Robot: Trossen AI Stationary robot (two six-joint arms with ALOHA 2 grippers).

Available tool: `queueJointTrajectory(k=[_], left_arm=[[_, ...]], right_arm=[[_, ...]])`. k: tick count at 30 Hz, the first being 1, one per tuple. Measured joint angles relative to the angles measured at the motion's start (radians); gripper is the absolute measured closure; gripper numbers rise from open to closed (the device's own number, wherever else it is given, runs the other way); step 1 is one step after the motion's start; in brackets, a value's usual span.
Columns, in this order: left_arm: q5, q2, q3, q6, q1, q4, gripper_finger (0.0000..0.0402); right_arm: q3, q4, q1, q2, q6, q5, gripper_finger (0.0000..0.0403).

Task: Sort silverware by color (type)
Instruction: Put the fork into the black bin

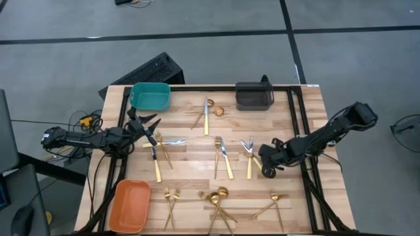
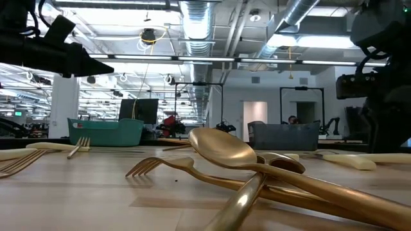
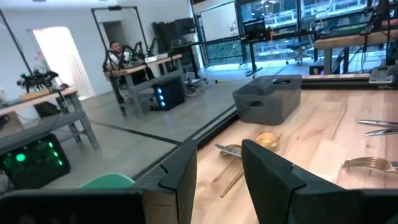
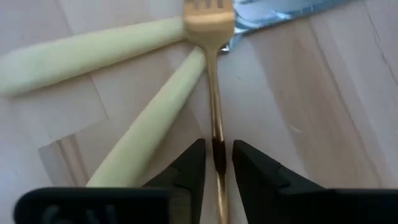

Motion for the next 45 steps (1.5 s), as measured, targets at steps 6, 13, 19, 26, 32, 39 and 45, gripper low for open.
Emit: queueJointTrajectory(k=[6,13,19,26,32,39,45], left_arm=[[0.005,0.0,0.0,-0.077,0.0,-0.009,0.0294],[0.059,0.0,0.0,-0.148,0.0,-0.015,0.0303],[0.07,0.0,0.0,-0.125,0.0,-0.009,0.0304],[0.059,0.0,-0.001,-0.065,0.0,-0.004,0.0304],[0.063,0.0,-0.001,-0.076,0.0,-0.019,0.0304],[0.064,0.0,-0.001,-0.14,0.0,-0.067,0.0304],[0.099,0.0,-0.001,-0.176,0.0,-0.096,0.0304]], right_arm=[[0.076,-0.097,-0.064,0.0,-0.278,0.013,0.038],[0.106,-0.121,-0.21,-0.012,-0.504,0.024,0.038],[0.144,-0.103,-0.343,-0.05,-0.697,0.056,0.038],[0.282,-0.126,-0.471,-0.073,-1.04,0.332,0.0377],[0.344,0.003,-0.672,-0.081,-1.283,0.342,0.0377],[0.345,0.163,-0.926,-0.081,-1.419,0.1,0.0374],[0.345,0.181,-1.101,-0.081,-1.4,-0.106,0.0349]])
